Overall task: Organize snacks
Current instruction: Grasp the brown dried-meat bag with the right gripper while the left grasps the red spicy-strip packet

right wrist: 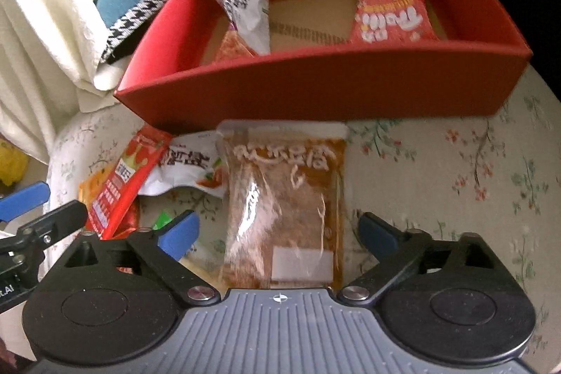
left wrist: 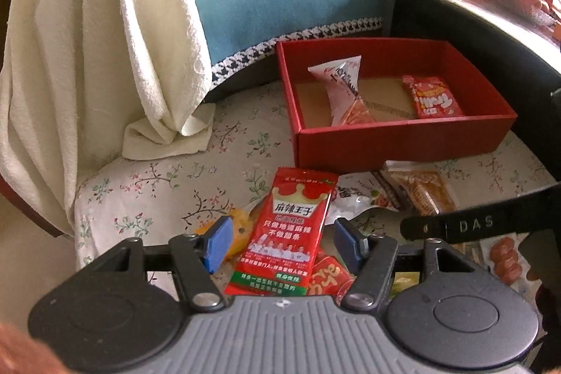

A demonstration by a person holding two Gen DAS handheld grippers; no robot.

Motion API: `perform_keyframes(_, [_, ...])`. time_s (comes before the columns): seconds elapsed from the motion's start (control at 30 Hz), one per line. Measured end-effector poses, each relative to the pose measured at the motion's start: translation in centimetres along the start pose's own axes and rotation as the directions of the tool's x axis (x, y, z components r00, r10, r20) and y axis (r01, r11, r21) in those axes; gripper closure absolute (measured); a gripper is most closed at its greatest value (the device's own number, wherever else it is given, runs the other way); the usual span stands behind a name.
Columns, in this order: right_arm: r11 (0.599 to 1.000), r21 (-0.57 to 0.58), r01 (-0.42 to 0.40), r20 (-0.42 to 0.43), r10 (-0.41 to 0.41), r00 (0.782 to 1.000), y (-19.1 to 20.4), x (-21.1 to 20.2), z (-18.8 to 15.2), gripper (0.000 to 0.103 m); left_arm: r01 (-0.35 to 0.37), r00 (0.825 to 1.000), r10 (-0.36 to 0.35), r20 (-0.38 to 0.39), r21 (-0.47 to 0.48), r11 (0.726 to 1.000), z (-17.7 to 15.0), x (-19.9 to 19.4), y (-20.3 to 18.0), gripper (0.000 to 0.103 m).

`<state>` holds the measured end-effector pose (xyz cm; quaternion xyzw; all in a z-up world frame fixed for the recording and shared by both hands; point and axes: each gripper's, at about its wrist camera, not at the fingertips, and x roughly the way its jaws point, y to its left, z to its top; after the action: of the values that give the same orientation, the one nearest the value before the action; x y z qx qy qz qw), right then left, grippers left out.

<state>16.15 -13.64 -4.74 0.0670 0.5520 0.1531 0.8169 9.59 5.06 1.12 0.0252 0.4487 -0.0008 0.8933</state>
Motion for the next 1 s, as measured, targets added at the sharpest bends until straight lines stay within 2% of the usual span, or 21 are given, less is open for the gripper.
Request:
perform_keyframes(0.07, [0.998,-0.048,0.029,0.013,-0.028,1.000,0.5,-0.1,0.0,0.020,-0.007,1.000,0.007,-0.011,-0.006,1.000,-0.1,0.3,0.3,0.046])
perform_keyframes(0.1, [0.997,-0.073,0.033,0.018,-0.032,0.999,0.7,-0.3,-0.1,0.033,-0.011,1.000,0.011,-0.016,-0.009,1.000,-0.2,0.4,0.5,0.046])
perform_keyframes(0.2, [0.996,-0.082,-0.029,0.007,0.030,1.000,0.6,-0.9,-0.1,0.041,-0.027,0.999,0.027,-0.030,-0.020,0.999,-0.2,0.8,1.1,0.046])
perform_keyframes(0.3, [0.995,-0.086,-0.040,-0.001,0.040,0.999,0.4,-1.3,-0.2,0.043,-0.038,0.999,0.036,-0.039,-0.039,0.999,0.0,1.3,1.8,0.046])
perform_keyframes(0.53, [0.995,-0.084,-0.061,0.020,0.063,0.998,0.2,-2.3,-0.1,0.044,-0.005,0.994,0.000,-0.108,-0.040,0.999,0.9,4.6,1.4,0.046])
perform_keyframes(0.63, [0.995,-0.076,-0.059,0.013,0.060,0.998,-0.1,-2.1,0.0,0.043,-0.001,0.994,-0.003,-0.111,-0.032,0.999,1.2,5.6,0.9,0.033])
perform_keyframes(0.83, [0.997,-0.065,-0.052,-0.012,0.051,0.999,-0.5,-1.5,-0.1,0.041,-0.014,0.990,0.013,-0.140,-0.004,1.000,1.4,6.6,0.4,0.031])
perform_keyframes(0.93, [0.996,-0.069,-0.053,-0.015,0.052,0.999,-0.2,-1.4,-0.1,0.041,-0.004,0.983,0.002,-0.183,-0.011,1.000,0.9,7.4,0.6,0.034])
perform_keyframes(0.97, [0.996,-0.073,-0.055,-0.016,0.054,0.998,-0.1,-1.4,-0.1,0.041,0.000,0.984,-0.002,-0.177,-0.015,1.000,0.8,7.4,0.6,0.038])
perform_keyframes(1.0, [0.996,-0.078,-0.054,-0.016,0.053,0.998,0.0,-1.4,-0.1,0.041,0.000,0.986,-0.002,-0.164,-0.011,1.000,0.8,7.2,0.5,0.049])
